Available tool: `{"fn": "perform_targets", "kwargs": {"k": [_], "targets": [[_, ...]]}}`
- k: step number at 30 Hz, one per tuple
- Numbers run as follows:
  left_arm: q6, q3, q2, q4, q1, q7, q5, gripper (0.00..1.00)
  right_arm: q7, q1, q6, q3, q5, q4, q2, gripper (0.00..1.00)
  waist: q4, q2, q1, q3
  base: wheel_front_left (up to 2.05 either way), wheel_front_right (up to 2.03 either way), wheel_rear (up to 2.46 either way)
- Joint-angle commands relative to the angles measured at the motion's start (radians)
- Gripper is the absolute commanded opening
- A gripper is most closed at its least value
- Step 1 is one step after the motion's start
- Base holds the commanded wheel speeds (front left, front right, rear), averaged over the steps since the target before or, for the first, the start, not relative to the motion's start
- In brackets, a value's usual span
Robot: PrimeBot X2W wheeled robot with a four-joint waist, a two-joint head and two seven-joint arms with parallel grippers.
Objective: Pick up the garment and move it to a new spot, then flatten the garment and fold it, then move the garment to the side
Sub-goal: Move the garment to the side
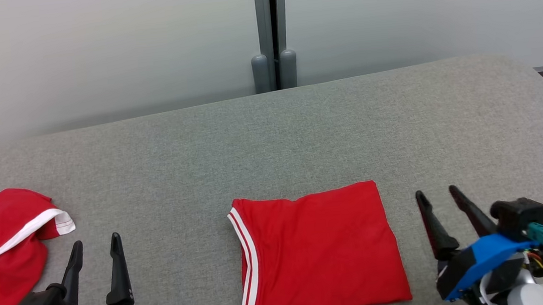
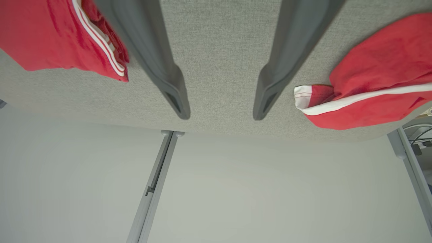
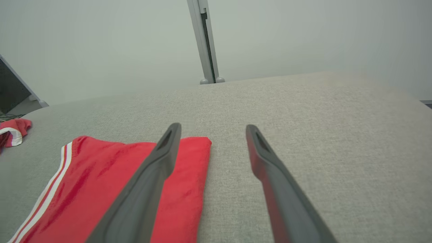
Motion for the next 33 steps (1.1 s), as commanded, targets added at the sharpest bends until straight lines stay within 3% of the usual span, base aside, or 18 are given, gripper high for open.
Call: {"fn": "perform_targets", "kwargs": {"k": [1,12,22,28,29,30,31,32,33], "targets": [[-0.002,-0.004,0.002,0.001,-0.013,-0.003,0.005,1.0,0.036,-0.02,0.001,0.016,0.008,0.01,-0.001,1.0,0.006,-0.0001,0.0,-0.001,0.0,0.0,0.0],[-0.016,-0.037,0.005,0.002,-0.054,0.016,0.021,1.0,0.357,-0.114,0.001,0.042,-0.02,0.162,-0.001,1.0,0.055,-0.0001,0.0,0.007,0.0,0.0,0.0],[-0.034,-0.062,0.001,0.006,-0.099,0.023,0.034,1.0,0.452,-0.236,0.001,0.017,-0.025,0.394,-0.001,1.0,0.097,-0.0001,0.0,0.032,0.0,0.0,0.0],[-0.037,-0.068,0.007,0.008,-0.103,0.019,0.033,1.0,0.526,-0.269,0.002,0.097,0.032,0.526,0.009,1.0,0.113,-0.0001,0.0,0.04,0.0,0.0,0.0],[-0.036,-0.067,0.008,0.008,-0.1,0.018,0.033,1.0,0.54,-0.269,0.003,0.117,0.041,0.537,0.012,0.91,0.113,-0.0001,0.0,0.04,0.0,0.0,0.0],[-0.034,-0.066,0.009,0.008,-0.098,0.017,0.032,1.0,0.546,-0.271,0.004,0.133,0.047,0.543,0.014,0.56,0.112,-0.0001,0.0,0.041,0.0,0.0,0.0],[-0.031,-0.065,0.01,0.006,-0.095,0.016,0.031,1.0,0.542,-0.277,0.004,0.147,0.043,0.54,0.015,0.08,0.11,-0.0001,0.0,0.043,0.0,0.0,0.0],[-0.029,-0.063,0.01,0.005,-0.093,0.015,0.03,1.0,0.536,-0.285,0.005,0.158,0.028,0.536,0.015,0.0,0.107,-0.0001,0.0,0.046,0.0,0.0,0.0],[-0.027,-0.061,0.011,0.003,-0.092,0.015,0.029,1.0,0.53,-0.297,0.005,0.169,0.015,0.529,0.011,0.0,0.104,-0.0001,0.0,0.049,0.0,0.0,0.0]]}}
